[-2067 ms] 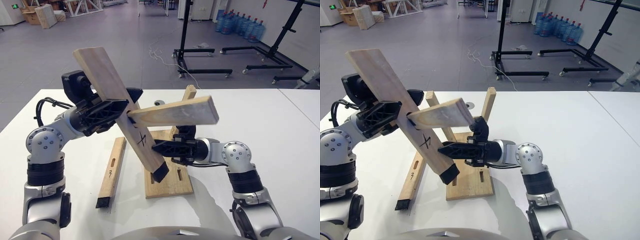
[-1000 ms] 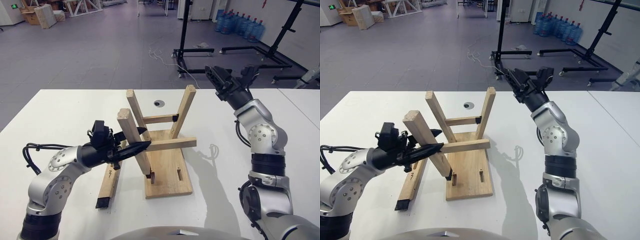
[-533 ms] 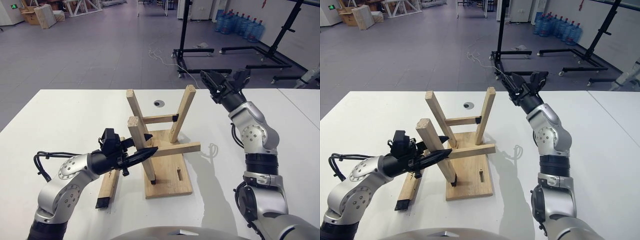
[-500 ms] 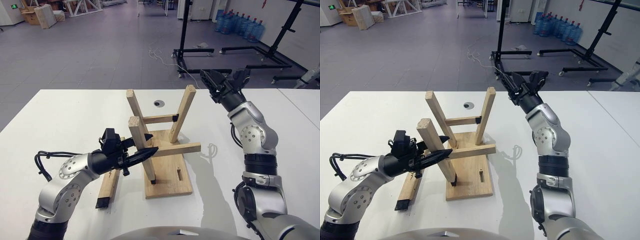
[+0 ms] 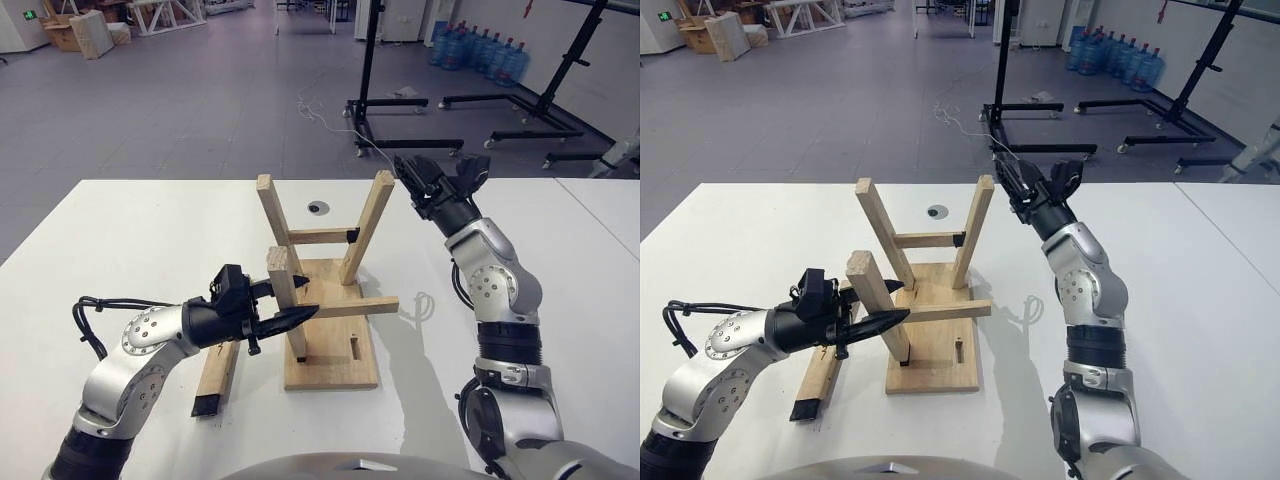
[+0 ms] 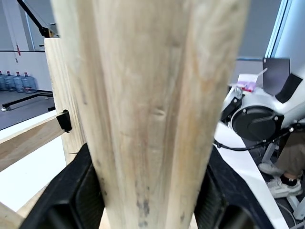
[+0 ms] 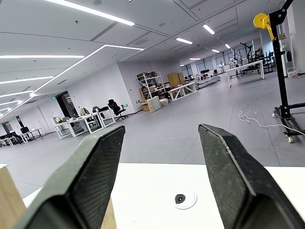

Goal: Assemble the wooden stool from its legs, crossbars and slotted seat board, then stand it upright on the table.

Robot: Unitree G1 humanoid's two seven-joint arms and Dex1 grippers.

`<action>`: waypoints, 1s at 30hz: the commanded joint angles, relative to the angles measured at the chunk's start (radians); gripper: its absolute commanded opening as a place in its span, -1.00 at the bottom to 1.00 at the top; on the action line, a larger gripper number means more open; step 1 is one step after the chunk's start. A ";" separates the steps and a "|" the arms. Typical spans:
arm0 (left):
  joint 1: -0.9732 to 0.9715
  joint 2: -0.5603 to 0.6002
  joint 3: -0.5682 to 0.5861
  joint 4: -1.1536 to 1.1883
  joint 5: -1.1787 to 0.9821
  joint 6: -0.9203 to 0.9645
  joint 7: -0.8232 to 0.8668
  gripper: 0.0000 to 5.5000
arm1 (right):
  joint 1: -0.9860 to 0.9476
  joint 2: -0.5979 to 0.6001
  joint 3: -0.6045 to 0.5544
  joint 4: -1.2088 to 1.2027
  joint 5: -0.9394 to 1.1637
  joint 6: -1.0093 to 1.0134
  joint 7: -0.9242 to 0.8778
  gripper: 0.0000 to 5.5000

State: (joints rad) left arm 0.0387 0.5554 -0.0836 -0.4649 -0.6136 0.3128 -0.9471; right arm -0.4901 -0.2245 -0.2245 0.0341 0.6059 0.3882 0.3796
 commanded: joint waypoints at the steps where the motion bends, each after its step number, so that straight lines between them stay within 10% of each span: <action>1: 0.038 0.051 -0.045 0.042 0.103 -0.011 -0.013 -0.22 | -0.002 -0.001 -0.008 -0.005 0.004 0.018 -0.007 0.03; 10: 0.070 0.068 -0.045 0.042 0.104 -0.056 -0.009 -0.10 | -0.002 0.010 -0.022 -0.001 0.002 0.016 -0.027 0.03; 18: 0.046 0.113 0.106 -0.077 -0.064 0.041 -0.010 0.34 | 0.019 0.025 -0.031 -0.012 0.000 0.000 -0.041 0.03; 30: 0.213 0.082 0.440 -0.211 -0.399 0.029 0.027 0.36 | 0.092 0.061 -0.054 -0.072 0.009 -0.007 -0.078 0.03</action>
State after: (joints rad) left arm 0.2461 0.6424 0.3050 -0.6631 -0.9585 0.3466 -0.9338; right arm -0.4086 -0.1717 -0.2734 -0.0235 0.6077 0.3870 0.3103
